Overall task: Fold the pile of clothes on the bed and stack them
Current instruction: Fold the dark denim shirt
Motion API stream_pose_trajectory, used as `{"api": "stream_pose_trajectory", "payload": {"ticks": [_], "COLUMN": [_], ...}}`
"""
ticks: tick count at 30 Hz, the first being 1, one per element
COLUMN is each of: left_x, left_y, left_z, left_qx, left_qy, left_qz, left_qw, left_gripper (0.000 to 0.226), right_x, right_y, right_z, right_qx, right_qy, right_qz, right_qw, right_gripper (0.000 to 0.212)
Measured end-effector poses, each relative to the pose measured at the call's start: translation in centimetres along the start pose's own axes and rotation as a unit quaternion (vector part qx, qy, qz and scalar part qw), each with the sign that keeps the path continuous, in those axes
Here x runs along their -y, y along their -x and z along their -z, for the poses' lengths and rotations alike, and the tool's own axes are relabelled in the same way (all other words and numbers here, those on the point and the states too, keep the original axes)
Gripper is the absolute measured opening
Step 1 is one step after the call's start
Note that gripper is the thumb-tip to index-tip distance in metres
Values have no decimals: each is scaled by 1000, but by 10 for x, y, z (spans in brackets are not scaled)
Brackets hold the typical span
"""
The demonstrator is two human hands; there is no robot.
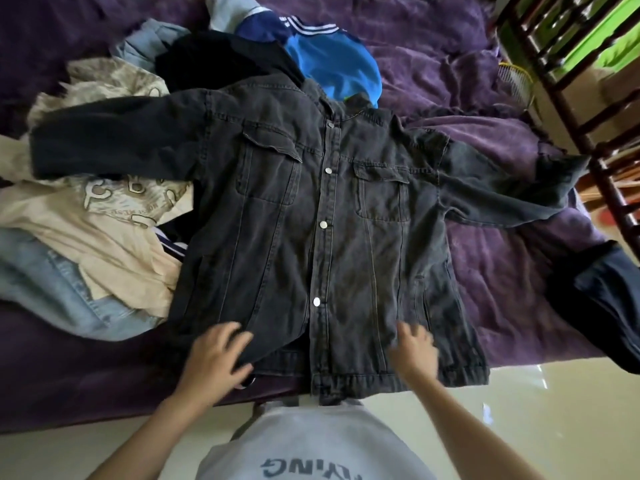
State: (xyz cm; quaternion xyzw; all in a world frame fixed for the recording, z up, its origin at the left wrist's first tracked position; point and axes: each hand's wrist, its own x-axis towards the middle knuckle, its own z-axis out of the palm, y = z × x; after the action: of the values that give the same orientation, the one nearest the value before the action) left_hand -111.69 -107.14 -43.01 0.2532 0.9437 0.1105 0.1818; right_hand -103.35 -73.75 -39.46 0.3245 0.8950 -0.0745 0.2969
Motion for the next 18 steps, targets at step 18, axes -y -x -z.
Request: {"api": "stream_pose_trajectory", "payload": {"ticks": [18], "left_x": [3], "left_y": [-21], "left_z": [15], "left_qx": [215], "left_qy": [-19], "left_qz": [25], "left_qw": [976], "left_gripper": [45], "right_x": [103], "right_y": [32], "right_z": [-34], "right_qx": [217], "right_qy": [-144], "right_qz": [168], "right_qw": [951], "right_gripper": [46]}}
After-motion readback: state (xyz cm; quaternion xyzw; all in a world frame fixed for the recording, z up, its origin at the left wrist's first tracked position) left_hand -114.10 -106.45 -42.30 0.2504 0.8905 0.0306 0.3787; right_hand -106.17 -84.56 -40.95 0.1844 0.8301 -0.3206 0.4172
